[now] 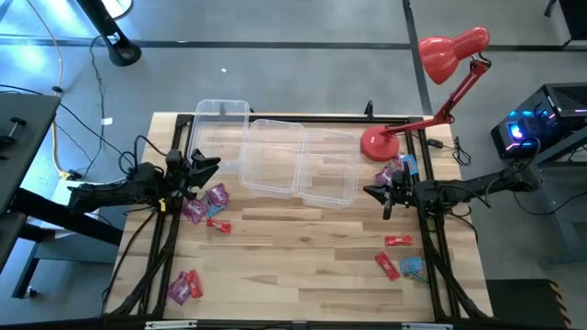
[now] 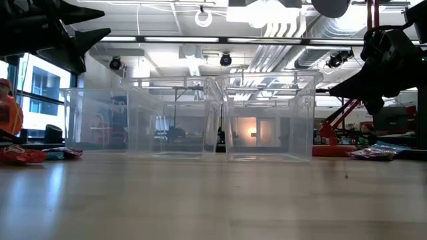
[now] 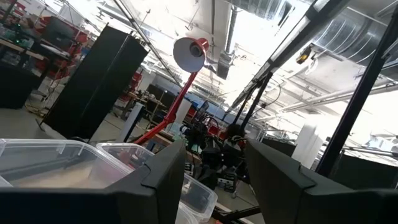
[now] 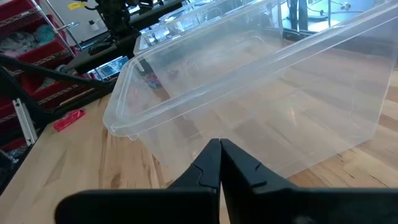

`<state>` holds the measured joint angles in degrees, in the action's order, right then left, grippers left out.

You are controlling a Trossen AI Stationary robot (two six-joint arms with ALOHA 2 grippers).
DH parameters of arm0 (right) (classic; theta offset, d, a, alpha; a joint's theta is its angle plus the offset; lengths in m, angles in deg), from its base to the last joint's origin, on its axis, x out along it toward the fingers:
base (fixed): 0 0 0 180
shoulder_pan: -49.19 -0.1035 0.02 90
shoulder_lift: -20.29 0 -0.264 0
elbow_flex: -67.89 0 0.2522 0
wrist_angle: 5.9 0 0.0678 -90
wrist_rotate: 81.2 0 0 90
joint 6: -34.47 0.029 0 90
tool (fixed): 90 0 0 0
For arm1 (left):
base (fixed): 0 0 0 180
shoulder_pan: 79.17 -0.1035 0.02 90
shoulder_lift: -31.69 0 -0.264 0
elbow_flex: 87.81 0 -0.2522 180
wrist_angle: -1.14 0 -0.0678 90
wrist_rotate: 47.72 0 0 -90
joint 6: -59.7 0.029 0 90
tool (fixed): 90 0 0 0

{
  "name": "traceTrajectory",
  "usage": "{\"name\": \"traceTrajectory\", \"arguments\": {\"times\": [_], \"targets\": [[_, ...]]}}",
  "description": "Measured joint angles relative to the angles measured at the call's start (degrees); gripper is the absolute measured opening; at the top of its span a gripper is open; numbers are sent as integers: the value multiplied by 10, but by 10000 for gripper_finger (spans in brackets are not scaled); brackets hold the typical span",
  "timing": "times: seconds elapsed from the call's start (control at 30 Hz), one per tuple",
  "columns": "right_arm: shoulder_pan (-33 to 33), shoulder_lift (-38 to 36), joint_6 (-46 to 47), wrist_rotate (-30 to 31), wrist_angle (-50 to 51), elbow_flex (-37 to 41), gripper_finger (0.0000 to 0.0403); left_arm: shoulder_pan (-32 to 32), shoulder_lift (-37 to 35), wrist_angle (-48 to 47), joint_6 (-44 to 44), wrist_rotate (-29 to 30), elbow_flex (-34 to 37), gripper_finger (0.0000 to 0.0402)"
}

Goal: Sort candy
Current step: Put the top right red candy into the top right transparent bin

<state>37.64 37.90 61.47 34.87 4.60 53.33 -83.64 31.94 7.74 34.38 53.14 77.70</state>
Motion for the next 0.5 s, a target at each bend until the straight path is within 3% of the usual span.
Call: {"name": "traceTrajectory", "arguments": {"times": [0.1, 0.23, 0.37, 0.5], "targets": [[0, 0, 0, -1, 0, 0, 0, 0, 0, 0, 4, 3, 0, 163], [0, 0, 0, -1, 0, 0, 0, 0, 1, 8, 8, 61, 0, 163], [0, 0, 0, 0, 0, 0, 0, 0, 2, 64, -134, 87, 0, 163], [0, 0, 0, 0, 0, 0, 0, 0, 17, 101, -231, 170, 0, 163]]}}
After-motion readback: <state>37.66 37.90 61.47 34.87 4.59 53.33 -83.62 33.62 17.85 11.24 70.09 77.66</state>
